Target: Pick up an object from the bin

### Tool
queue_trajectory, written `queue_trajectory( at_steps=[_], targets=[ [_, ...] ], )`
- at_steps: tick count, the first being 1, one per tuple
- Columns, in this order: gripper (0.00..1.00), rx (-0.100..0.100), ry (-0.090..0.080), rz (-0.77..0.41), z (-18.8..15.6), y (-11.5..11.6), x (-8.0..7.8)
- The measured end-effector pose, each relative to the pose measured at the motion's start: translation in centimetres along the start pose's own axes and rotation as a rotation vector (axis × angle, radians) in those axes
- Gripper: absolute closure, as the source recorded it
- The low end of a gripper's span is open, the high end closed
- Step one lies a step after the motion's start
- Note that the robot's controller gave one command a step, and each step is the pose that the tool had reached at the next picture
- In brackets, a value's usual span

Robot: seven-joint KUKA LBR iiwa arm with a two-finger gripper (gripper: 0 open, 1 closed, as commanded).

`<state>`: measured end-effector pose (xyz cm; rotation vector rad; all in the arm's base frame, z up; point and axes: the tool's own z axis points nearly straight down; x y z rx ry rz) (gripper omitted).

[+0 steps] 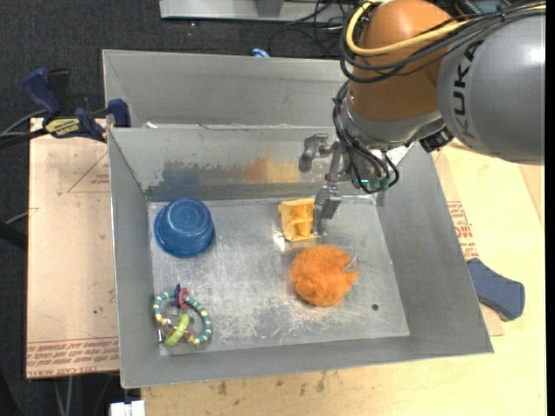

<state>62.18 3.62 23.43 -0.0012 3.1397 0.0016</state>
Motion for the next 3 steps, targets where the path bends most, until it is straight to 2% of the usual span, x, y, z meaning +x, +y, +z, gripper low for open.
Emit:
queue_trajectory(
  at_steps=[1, 2, 3],
  targets=[
    [0.00, 0.000, -0.007, 0.001, 5.2, 1.2, -0.4],
    [0.00, 0.000, -0.003, -0.037, 12.1, 1.1, 0.1],
    [0.00, -0.001, 0.003, -0.064, 14.1, 0.8, -0.1]
  ],
)
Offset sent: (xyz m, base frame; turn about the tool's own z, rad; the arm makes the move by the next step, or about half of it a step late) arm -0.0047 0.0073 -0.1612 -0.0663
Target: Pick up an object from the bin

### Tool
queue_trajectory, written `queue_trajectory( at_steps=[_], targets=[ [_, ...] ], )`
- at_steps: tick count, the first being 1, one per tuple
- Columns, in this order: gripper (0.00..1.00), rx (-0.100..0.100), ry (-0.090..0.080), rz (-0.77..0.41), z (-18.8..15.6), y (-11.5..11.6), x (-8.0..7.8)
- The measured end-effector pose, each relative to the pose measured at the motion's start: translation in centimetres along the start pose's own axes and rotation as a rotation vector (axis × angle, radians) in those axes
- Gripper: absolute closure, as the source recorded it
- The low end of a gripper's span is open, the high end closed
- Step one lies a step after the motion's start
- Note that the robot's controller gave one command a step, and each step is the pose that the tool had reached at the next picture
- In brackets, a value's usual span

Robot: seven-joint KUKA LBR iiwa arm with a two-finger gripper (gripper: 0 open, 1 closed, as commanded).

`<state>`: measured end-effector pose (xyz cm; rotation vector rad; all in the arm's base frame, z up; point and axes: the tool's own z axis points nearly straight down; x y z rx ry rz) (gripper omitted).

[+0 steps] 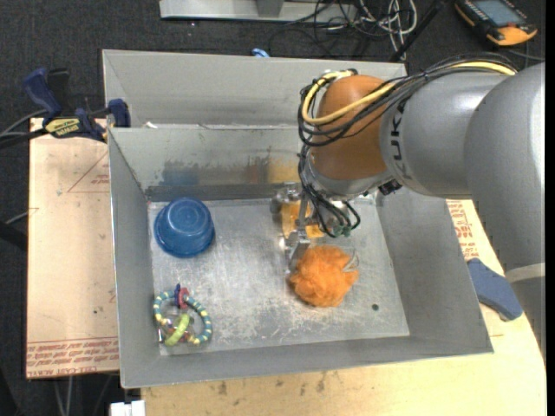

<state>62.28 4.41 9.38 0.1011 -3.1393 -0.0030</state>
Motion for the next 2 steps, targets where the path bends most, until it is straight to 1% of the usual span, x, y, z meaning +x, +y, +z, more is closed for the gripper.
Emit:
queue_trajectory(
  at_steps=[1, 2],
  targets=[
    [0.00, 0.002, 0.006, -0.108, -2.8, 2.1, -1.1],
    [1.00, 0.002, -0.001, -0.167, 2.2, -5.7, -2.1]
  ],
)
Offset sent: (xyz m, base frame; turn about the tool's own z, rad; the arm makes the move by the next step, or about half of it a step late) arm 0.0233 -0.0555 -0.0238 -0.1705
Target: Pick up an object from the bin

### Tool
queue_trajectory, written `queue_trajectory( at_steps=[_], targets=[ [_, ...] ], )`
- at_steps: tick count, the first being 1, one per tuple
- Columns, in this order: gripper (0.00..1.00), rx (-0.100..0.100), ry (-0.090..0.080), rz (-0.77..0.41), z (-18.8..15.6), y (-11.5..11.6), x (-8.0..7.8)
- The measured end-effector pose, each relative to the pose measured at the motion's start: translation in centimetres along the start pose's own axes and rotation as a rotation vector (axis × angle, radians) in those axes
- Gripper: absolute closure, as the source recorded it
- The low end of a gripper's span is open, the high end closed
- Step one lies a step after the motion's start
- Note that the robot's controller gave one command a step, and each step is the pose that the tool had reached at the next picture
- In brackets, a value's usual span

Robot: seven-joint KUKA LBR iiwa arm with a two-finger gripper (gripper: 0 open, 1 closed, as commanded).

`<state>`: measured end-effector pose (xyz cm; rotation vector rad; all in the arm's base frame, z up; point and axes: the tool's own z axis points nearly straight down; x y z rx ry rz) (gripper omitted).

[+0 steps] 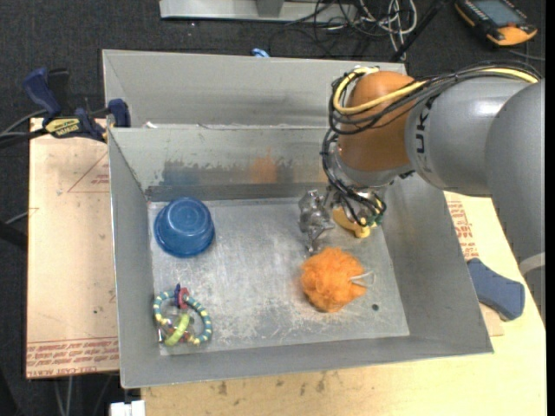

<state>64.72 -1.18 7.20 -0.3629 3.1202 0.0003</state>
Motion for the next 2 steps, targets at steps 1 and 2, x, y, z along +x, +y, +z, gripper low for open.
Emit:
queue_trajectory(
  at_steps=[1, 2],
  targets=[
    [1.00, 0.000, -0.001, 0.000, 0.0, 0.0, 0.0],
    [1.00, 0.001, -0.005, -0.255, -17.0, -1.9, 3.1]
  ],
)
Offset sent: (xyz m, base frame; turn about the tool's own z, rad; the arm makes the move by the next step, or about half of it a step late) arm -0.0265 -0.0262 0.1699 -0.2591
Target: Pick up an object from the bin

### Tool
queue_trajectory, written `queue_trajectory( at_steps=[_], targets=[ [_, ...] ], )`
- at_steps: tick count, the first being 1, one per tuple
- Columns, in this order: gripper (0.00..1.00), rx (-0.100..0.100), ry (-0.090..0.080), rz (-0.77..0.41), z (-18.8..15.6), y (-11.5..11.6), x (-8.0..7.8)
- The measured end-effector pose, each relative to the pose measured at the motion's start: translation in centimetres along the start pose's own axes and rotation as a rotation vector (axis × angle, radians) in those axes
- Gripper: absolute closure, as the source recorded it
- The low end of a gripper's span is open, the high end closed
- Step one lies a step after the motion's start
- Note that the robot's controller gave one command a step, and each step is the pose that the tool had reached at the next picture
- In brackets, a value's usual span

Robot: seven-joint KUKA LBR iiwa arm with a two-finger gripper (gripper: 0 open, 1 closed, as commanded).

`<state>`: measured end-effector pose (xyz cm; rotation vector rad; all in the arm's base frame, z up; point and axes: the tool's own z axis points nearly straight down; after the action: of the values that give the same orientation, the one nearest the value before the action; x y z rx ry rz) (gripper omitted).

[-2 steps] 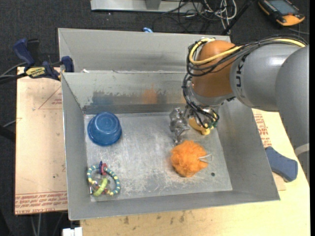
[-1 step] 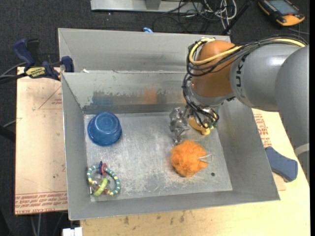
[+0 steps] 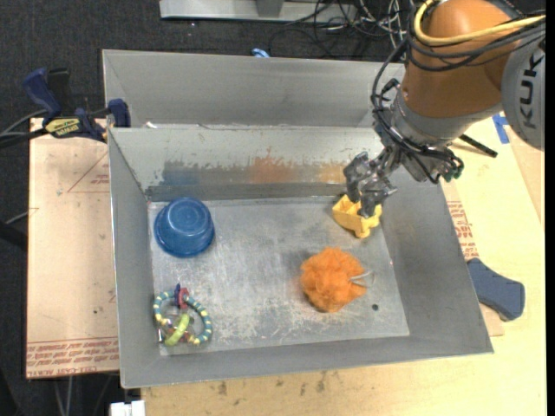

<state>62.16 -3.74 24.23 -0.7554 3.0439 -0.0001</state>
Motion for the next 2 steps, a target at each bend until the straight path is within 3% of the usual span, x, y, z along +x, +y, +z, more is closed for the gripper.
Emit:
queue_trajectory(
  at_steps=[1, 2],
  targets=[
    [1.00, 0.000, 0.000, -0.001, 0.0, 0.0, 0.0],
    [1.00, 0.002, -0.002, -0.064, 4.4, 1.0, 0.2]
  ],
)
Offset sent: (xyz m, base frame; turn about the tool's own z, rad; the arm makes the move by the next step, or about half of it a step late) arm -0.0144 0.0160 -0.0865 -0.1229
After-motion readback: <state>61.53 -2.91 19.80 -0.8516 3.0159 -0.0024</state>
